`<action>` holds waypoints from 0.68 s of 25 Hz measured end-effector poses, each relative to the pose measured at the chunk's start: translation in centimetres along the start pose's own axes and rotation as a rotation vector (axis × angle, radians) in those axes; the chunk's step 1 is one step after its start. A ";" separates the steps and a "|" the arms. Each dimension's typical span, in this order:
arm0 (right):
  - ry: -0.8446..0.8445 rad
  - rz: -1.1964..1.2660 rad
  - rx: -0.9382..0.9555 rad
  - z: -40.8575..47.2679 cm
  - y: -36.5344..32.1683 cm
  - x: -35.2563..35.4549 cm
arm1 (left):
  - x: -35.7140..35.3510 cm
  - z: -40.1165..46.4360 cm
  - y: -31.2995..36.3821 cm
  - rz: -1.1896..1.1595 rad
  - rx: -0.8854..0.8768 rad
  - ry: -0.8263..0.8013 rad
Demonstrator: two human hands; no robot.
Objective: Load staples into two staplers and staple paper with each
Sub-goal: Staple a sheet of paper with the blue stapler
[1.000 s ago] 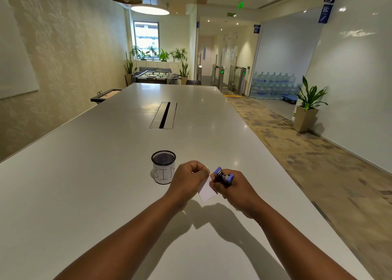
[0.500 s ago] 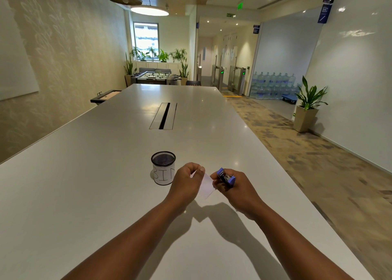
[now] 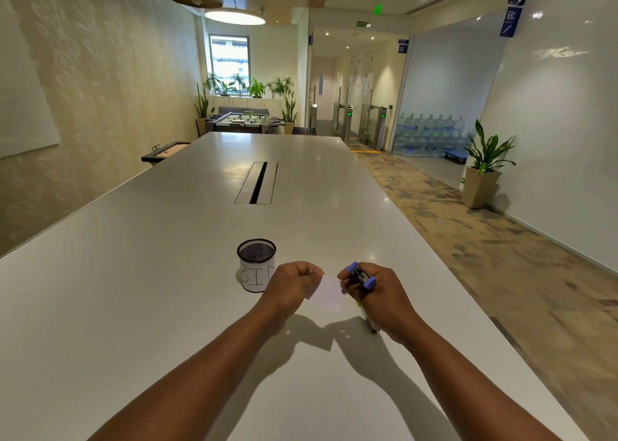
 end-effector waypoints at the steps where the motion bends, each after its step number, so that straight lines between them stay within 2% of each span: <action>1: -0.005 0.028 -0.020 0.1 0.2 0.1 | -0.2 0.0 -0.2 -0.022 0.019 -0.021; 6: 0.043 0.128 -0.067 0.3 0.7 0.9 | -0.3 -0.3 -1.1 -0.090 0.094 -0.029; 11: 0.168 0.136 -0.097 0.7 1.7 1.7 | -0.5 -0.2 -0.9 -0.109 0.054 -0.027; 13: 0.208 0.218 -0.149 0.8 2.8 2.3 | -0.4 -0.3 -0.8 -0.171 0.038 -0.029; 17: 0.043 0.430 -0.296 0.8 4.9 0.5 | 0.6 0.2 -0.4 -0.291 -0.029 0.033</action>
Point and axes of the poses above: each hand's wrist, its own z-axis towards the middle knuckle, its own x-axis out of the back of the hand, y = z × x, the point moved 10 cm from there along z, towards the middle knuckle, and after that the axes turned 11 degrees about -x, right-handed, at the moved point
